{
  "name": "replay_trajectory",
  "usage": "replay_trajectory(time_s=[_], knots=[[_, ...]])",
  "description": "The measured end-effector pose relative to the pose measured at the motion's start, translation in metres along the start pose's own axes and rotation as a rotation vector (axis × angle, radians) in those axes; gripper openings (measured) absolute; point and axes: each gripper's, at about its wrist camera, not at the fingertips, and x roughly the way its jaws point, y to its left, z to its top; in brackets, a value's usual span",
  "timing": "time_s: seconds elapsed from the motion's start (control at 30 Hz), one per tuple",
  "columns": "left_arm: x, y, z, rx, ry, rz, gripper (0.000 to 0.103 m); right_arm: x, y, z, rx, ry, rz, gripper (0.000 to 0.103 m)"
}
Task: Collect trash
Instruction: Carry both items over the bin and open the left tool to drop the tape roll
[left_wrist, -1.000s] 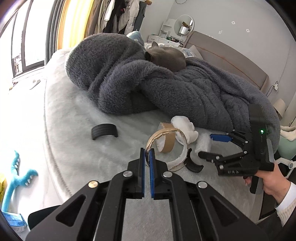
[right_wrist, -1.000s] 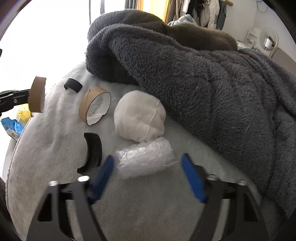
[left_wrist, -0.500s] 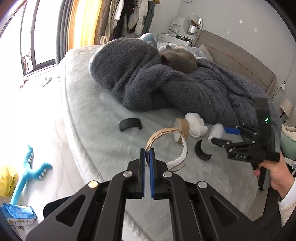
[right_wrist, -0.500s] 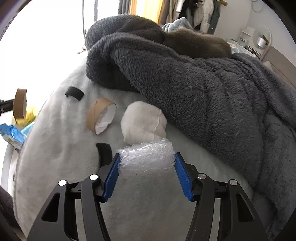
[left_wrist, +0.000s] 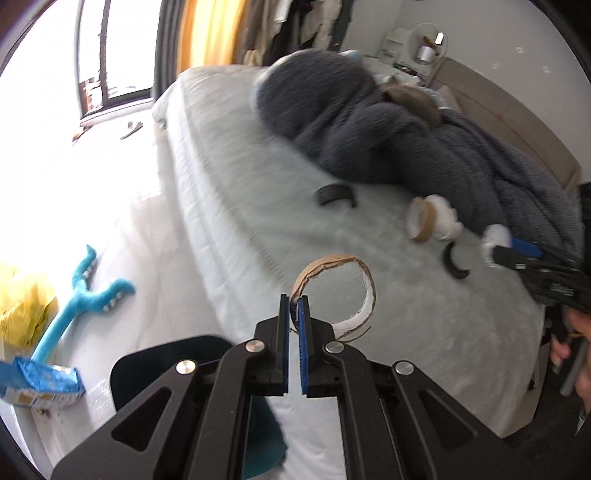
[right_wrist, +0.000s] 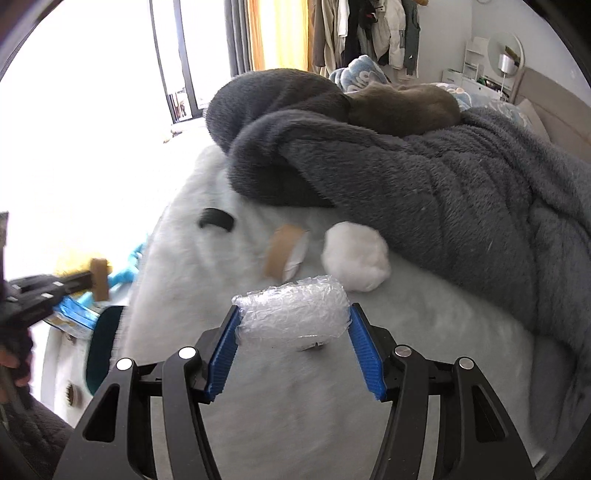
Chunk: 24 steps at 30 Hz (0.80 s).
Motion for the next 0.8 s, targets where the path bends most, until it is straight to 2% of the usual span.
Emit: replay_trajectory(time_s=[0.13, 0.5, 0.8], knots=[[0.008, 0.023, -0.017, -0.044, 0.039, 0.043, 0.005, -0.011, 0.022, -0.008, 0.032, -0.015, 0.045, 0.059], [0.019, 0.087, -0.075, -0.183, 0.173, 0.114, 0.005, -0.021, 0.091, -0.018, -0.008, -0.032, 0.127, 0.059], [0.027, 0.122, -0.106, -0.215, 0.278, 0.169, 0.005, -0.008, 0.163, -0.019, -0.108, -0.01, 0.2, 0.059]])
